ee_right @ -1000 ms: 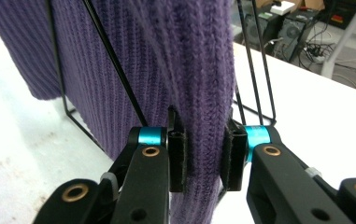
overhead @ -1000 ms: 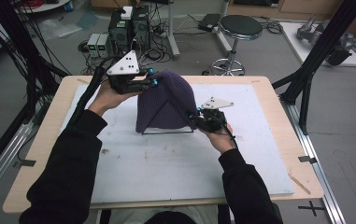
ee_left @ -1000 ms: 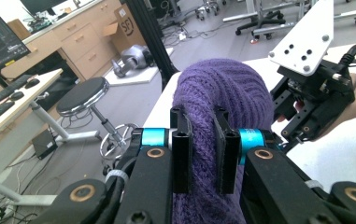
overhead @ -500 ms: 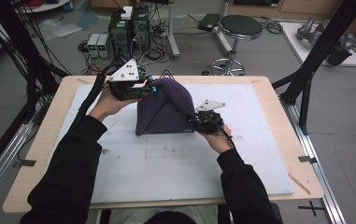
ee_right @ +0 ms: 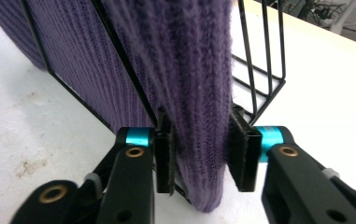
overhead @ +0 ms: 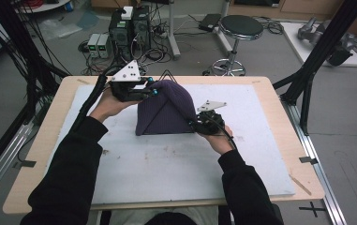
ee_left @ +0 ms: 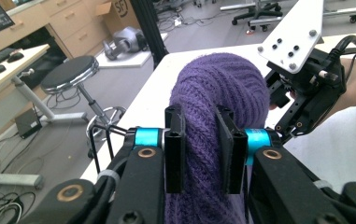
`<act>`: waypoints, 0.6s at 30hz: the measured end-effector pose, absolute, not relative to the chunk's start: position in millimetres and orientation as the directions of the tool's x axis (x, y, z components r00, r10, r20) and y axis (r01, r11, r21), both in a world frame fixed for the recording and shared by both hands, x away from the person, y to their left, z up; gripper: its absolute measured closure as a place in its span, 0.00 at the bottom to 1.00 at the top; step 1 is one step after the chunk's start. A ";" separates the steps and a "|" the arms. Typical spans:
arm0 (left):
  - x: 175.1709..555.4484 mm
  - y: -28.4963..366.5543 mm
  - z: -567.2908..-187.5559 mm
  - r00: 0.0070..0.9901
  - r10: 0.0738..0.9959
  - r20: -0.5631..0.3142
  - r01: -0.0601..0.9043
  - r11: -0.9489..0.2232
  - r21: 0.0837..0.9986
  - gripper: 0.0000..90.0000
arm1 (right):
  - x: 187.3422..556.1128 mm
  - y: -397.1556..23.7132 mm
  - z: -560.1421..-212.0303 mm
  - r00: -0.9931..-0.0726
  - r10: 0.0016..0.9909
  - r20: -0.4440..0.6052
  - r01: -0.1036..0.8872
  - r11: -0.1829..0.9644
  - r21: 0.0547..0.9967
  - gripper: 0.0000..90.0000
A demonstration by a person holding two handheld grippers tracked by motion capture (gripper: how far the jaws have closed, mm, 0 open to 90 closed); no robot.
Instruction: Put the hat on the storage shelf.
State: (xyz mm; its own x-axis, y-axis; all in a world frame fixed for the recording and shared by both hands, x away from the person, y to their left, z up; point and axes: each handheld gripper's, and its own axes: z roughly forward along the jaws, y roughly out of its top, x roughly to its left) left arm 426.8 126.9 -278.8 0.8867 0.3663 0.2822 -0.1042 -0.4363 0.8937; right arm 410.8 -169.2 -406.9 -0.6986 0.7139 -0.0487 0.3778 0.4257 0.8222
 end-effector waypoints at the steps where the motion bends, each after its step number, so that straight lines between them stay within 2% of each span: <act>1: 427.1 127.1 -278.8 0.885 0.374 0.276 -0.097 -0.433 0.896 0.77 | 410.6 -170.2 -406.2 -0.697 0.716 -0.040 0.382 0.418 0.824 0.65; 4: 428.8 128.6 -278.4 0.883 0.401 0.245 -0.064 -0.414 0.908 0.60 | 411.0 -174.5 -403.9 -0.701 0.713 0.009 0.402 0.385 0.830 0.50; 7: 429.6 130.8 -279.0 0.879 0.423 0.220 -0.033 -0.408 0.913 0.47 | 409.3 -176.9 -402.1 -0.702 0.712 0.023 0.407 0.374 0.833 0.39; 11: 426.9 138.5 -278.9 0.864 0.452 0.222 -0.038 -0.380 0.924 0.33 | 406.2 -178.8 -398.4 -0.709 0.704 0.030 0.389 0.356 0.850 0.26; 18: 423.0 157.3 -276.1 0.856 0.476 0.199 -0.038 -0.325 0.945 0.30 | 404.0 -191.2 -390.9 -0.700 0.711 0.063 0.386 0.303 0.871 0.19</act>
State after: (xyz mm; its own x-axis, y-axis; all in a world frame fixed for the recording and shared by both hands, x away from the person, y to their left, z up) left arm 423.0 157.3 -276.1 0.8565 0.4764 0.1989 -0.0384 -0.3254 0.9448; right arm 404.0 -191.2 -390.9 -0.7000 0.7114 0.0625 0.3860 0.3033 0.8712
